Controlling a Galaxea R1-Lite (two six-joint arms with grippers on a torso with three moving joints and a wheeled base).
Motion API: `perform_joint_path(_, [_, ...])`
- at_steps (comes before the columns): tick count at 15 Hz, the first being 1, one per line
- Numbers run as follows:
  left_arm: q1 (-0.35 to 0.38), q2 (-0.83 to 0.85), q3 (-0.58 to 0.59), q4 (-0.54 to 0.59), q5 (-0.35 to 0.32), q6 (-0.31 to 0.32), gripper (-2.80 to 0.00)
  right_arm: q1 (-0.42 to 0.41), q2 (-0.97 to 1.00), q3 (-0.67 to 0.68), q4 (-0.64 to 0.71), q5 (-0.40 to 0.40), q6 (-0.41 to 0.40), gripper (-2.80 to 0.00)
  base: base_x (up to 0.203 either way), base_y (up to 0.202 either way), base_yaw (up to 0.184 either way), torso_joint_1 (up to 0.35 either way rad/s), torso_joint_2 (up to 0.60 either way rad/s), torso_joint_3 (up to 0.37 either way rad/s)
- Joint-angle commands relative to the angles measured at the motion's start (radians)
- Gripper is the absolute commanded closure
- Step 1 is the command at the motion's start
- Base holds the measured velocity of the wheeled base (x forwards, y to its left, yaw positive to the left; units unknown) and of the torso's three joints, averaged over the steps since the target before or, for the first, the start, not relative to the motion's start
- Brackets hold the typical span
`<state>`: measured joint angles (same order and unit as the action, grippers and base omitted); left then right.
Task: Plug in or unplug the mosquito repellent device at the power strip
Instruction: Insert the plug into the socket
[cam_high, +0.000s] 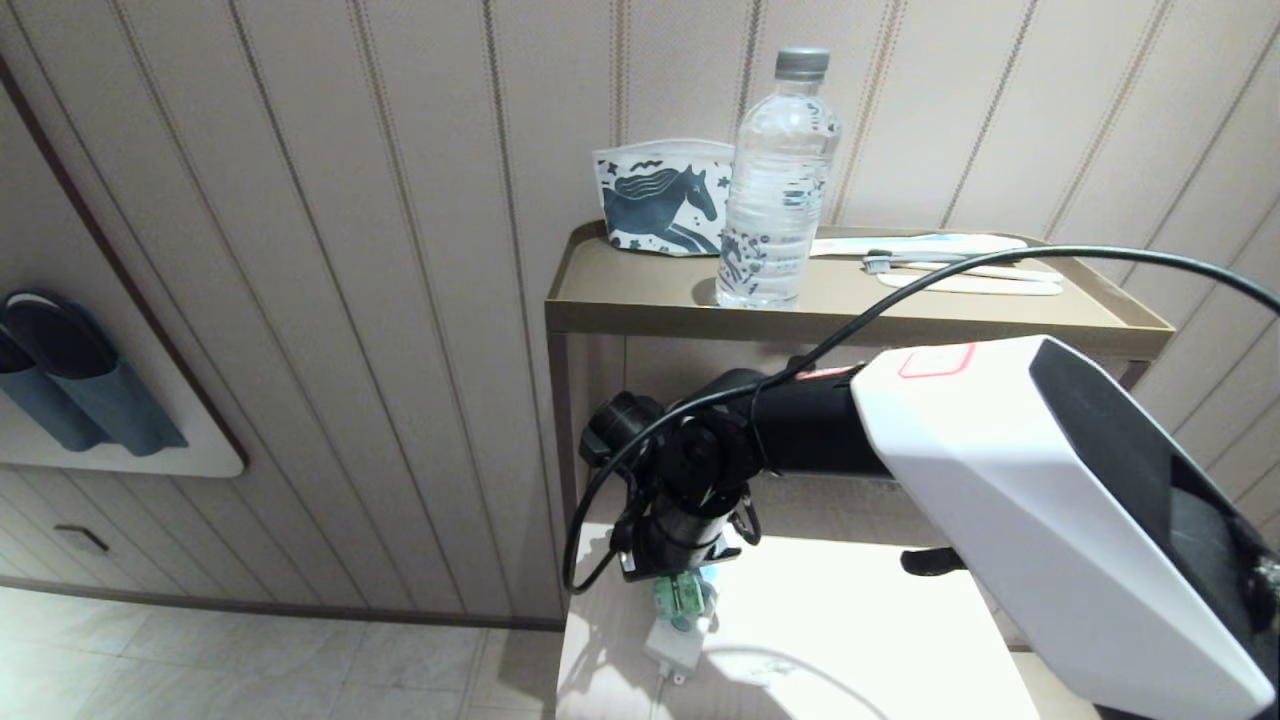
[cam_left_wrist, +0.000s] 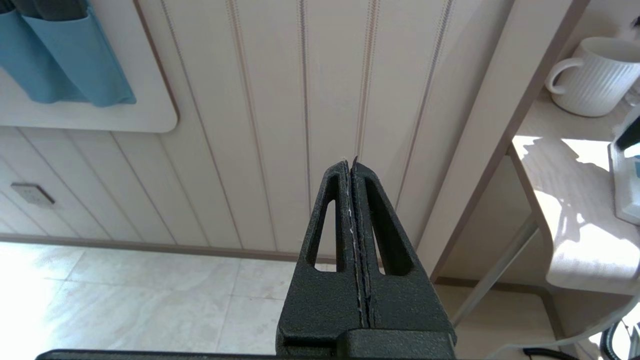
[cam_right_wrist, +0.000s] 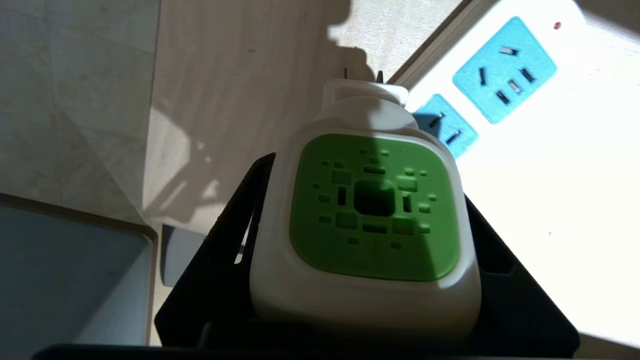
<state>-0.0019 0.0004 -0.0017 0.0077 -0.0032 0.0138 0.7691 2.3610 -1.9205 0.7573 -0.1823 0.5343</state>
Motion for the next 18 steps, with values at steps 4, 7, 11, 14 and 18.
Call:
perform_joint_path(4, [0.0,0.0,0.0,0.0,0.0,0.0,0.0,0.008,-0.064,-0.033,0.144,0.035,0.072,0.0,0.0,0.0,0.0,0.0,0.0,0.0])
perform_joint_path(7, [0.0,0.0,0.0,0.0,0.0,0.0,0.0,0.001,-0.109,-0.033,0.233,0.195,0.164,0.0,0.0,0.0,0.0,0.0,0.0,0.0])
perform_joint_path(11, [0.0,0.0,0.0,0.0,0.0,0.0,0.0,-0.021,-0.11,-0.035,0.312,0.295,0.202,0.0,0.0,0.0,0.0,0.0,0.0,0.0])
perform_joint_path(14, [0.0,0.0,0.0,0.0,0.0,0.0,0.0,-0.042,-0.108,-0.036,0.353,0.302,0.204,0.0,0.0,0.0,0.0,0.0,0.0,0.0])
perform_joint_path(18, [0.0,0.0,0.0,0.0,0.0,0.0,0.0,-0.066,-0.112,-0.037,0.379,0.302,0.273,0.0,0.0,0.0,0.0,0.0,0.0,0.0])
